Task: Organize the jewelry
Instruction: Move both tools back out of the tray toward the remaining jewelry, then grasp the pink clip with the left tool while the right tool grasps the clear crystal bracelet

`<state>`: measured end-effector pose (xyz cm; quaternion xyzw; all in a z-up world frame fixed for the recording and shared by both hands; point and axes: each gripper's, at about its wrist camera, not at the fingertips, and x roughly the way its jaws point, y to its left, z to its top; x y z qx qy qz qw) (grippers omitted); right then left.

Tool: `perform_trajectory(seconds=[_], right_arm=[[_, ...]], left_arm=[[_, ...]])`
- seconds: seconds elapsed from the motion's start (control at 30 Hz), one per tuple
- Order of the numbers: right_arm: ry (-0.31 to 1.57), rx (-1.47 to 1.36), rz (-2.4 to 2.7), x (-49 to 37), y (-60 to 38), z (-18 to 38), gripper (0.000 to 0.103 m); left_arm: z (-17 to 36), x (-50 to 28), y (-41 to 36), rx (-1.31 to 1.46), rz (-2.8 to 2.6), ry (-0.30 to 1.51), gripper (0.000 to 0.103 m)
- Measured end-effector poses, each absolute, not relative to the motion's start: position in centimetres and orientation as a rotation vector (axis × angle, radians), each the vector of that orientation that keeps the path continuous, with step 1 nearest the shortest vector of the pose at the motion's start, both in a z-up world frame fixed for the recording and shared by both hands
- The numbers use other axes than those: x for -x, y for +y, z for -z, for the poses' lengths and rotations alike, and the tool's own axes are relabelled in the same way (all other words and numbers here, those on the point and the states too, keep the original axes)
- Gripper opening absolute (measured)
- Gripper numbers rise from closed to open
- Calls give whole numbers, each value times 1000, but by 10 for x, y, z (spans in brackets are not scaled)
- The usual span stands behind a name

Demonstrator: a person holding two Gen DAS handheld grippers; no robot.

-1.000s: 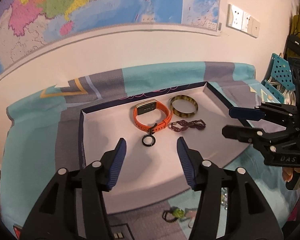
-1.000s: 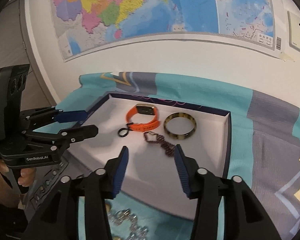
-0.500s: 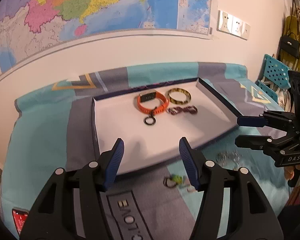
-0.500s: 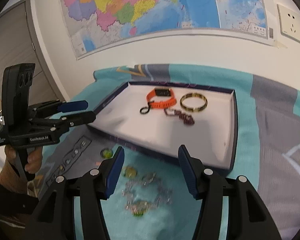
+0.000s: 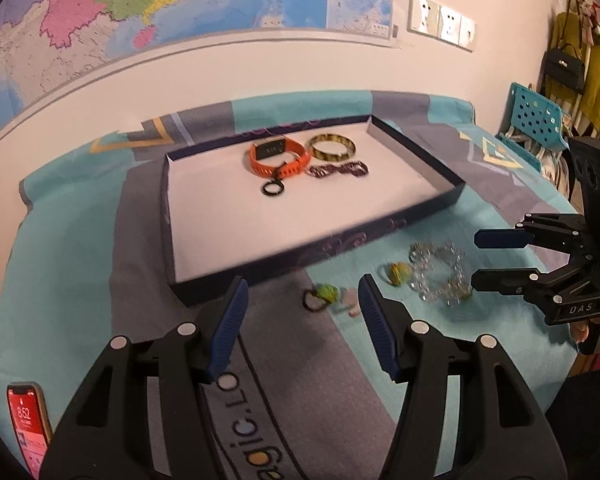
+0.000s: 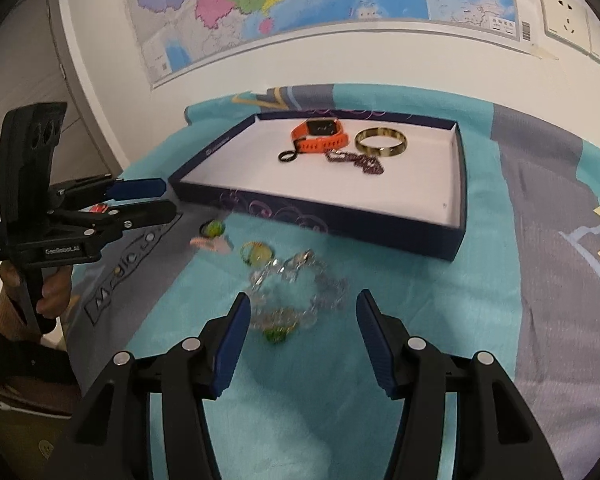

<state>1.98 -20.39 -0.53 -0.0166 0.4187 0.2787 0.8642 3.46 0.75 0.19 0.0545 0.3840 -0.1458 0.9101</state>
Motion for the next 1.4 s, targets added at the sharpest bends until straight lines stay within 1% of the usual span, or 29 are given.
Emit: perform_trajectory(seconds=[0.13, 0.27, 0.3, 0.47, 0.73, 0.77, 0.87, 0.9, 1.03, 1.1, 1.17, 1.23, 1.27, 1.3, 1.33, 1.4], right_arm=[[875, 31, -585, -18, -204, 7, 52], [888, -3, -549, -32, -208, 12, 41], [892, -7, -541, -35, -208, 13, 40], [932, 18, -533, -50, -200, 21, 40], [925, 135, -522, -50, -182, 23, 40], [925, 138, -521, -50, -183, 23, 38], [923, 155, -507, -50, -184, 23, 25], [924, 152, -509, -50, -185, 23, 22], [921, 163, -513, -49, -185, 23, 21], [922, 165, -520, -49, -185, 23, 21], [922, 157, -523, -49, -186, 23, 20], [920, 148, -530, -47, -187, 22, 20], [917, 143, -537, -46, -188, 21, 11], [911, 124, -556, -44, -189, 19, 5], [908, 119, -559, -44, -188, 17, 5], [896, 124, -556, -43, -189, 14, 4]], left_arm=[[4, -30, 6, -108, 310, 810, 57], [6, -30, 5, -98, 310, 817, 57], [7, -30, 5, -97, 309, 818, 57], [8, -29, 4, -105, 312, 822, 57], [12, -28, 0, -122, 348, 832, 57], [13, -28, -1, -125, 353, 832, 57], [15, -28, -4, -128, 372, 835, 57], [15, -28, -5, -128, 378, 836, 57], [19, -28, -13, -130, 418, 852, 52], [23, -31, -15, -116, 438, 874, 48], [26, -33, -16, -105, 444, 887, 39], [29, -35, -17, -88, 457, 901, 36], [30, -36, -17, -82, 460, 906, 35], [31, -37, -17, -80, 462, 909, 33], [31, -37, -17, -80, 467, 911, 30], [31, -37, -18, -84, 468, 910, 29]])
